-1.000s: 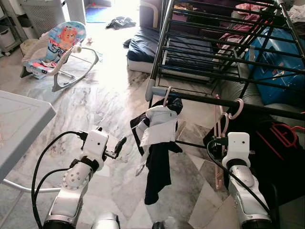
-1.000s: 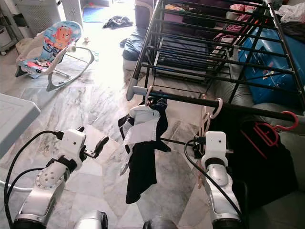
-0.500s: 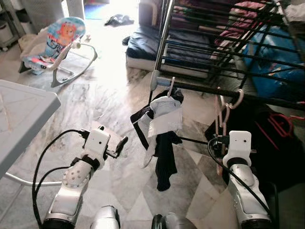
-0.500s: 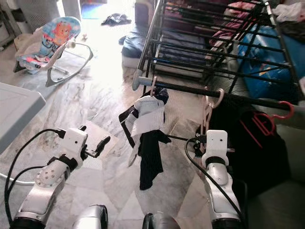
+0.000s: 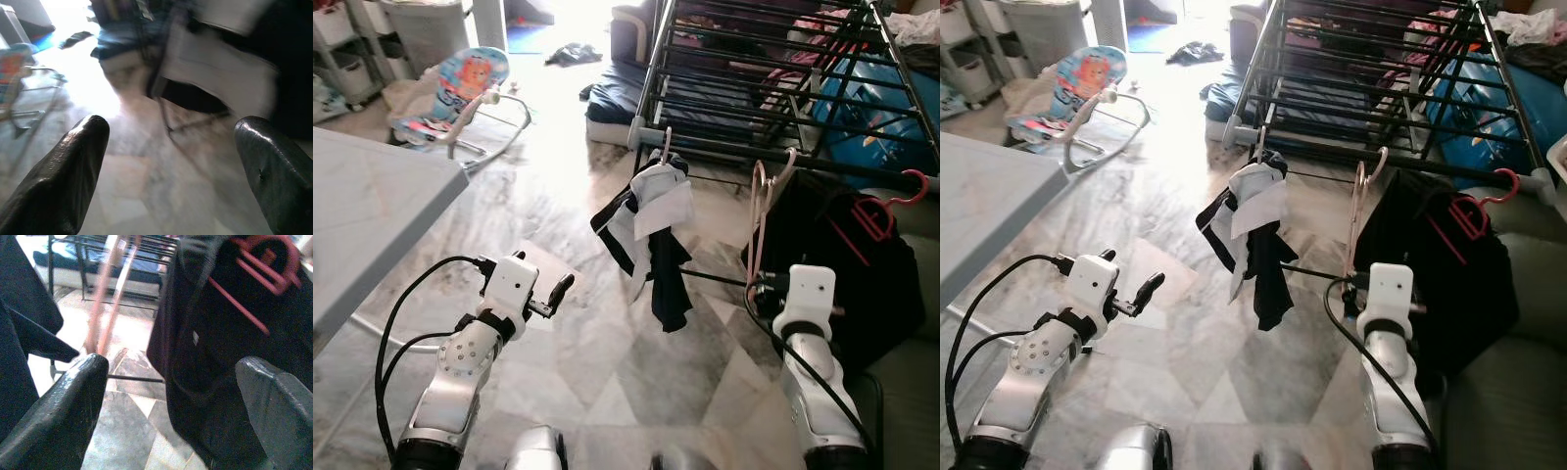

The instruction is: Hang hanger

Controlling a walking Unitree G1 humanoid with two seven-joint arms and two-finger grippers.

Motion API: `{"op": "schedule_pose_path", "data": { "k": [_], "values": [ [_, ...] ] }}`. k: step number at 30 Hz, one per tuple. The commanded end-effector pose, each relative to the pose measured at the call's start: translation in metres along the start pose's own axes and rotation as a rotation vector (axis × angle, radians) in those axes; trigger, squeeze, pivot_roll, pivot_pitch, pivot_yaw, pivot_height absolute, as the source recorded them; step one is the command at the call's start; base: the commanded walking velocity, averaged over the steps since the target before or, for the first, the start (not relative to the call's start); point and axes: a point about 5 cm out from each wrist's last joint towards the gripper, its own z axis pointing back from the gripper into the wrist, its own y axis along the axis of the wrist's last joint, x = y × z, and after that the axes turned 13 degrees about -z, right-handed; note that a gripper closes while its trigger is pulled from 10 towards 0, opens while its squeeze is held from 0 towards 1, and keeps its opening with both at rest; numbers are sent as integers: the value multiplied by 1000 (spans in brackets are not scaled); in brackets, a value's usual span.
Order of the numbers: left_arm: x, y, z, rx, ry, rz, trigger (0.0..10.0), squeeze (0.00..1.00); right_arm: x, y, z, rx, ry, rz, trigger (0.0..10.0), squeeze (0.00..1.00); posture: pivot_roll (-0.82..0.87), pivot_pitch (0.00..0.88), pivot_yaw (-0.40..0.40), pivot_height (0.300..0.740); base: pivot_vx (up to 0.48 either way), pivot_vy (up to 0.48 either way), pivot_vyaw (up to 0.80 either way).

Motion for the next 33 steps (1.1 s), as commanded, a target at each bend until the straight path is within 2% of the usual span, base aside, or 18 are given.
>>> {"op": "schedule_pose_path", "data": {
  "k": [1,3,4,7,9,11,13,14,15,17,18,19,20,31,33],
  "values": [
    [-5,3,-4,3,-27,-44,10000,0,0,-1,0,13,-32,-36,10000,973,-23,0,20,740,0,0,0],
    [-5,3,-4,3,-27,-44,10000,0,0,-1,0,13,-32,-36,10000,973,-23,0,20,740,0,0,0],
    [-7,3,-6,3,-32,-53,10000,0,0,-1,2,20,-40,-48,10000,784,-27,0,15,740,0,0,0],
    [-6,5,-7,6,-13,-45,10000,0,-2,0,3,22,-14,-55,10000,725,-25,0,9,740,0,0,0],
    [-4,5,-5,7,-1,-37,10000,0,-3,1,2,26,9,-36,10000,604,-16,0,-9,740,-240,0,0],
    [-2,5,-2,8,7,-29,10000,0,-5,1,0,30,24,-29,10000,584,-10,6,-20,740,-120,0,0],
    [4,3,4,5,23,-19,10000,0,-9,3,-5,31,58,-25,10000,392,7,14,-46,740,0,0,0],
    [5,2,6,2,27,-15,10000,0,-10,3,-5,31,65,-22,10000,392,7,14,-46,740,0,0,0],
    [7,1,8,-1,30,-13,10000,0,-13,4,-7,31,77,-21,10000,278,11,18,-55,740,0,0,0],
    [7,1,9,-2,30,-13,10000,0,-14,5,-8,30,83,-22,10000,278,11,18,-55,740,0,0,0],
    [8,0,11,-4,34,-13,10000,0,-17,7,-9,36,100,-24,10000,43,13,20,-60,740,0,0,0],
    [8,0,11,-5,35,-12,10000,0,-18,8,-10,40,105,-23,10000,43,13,21,-61,740,0,0,0],
    [8,0,12,-7,37,-12,10000,0,-19,9,-10,44,110,-23,10000,0,10,22,-63,740,0,0,0],
    [10,-1,16,-19,33,-24,10000,0,-15,9,-10,44,132,-2,10000,0,1,35,-74,740,0,0,0],
    [11,0,15,-14,33,-22,10000,0,-18,10,-9,53,162,22,10000,0,1,37,-82,740,0,0,800]
  ]
}}
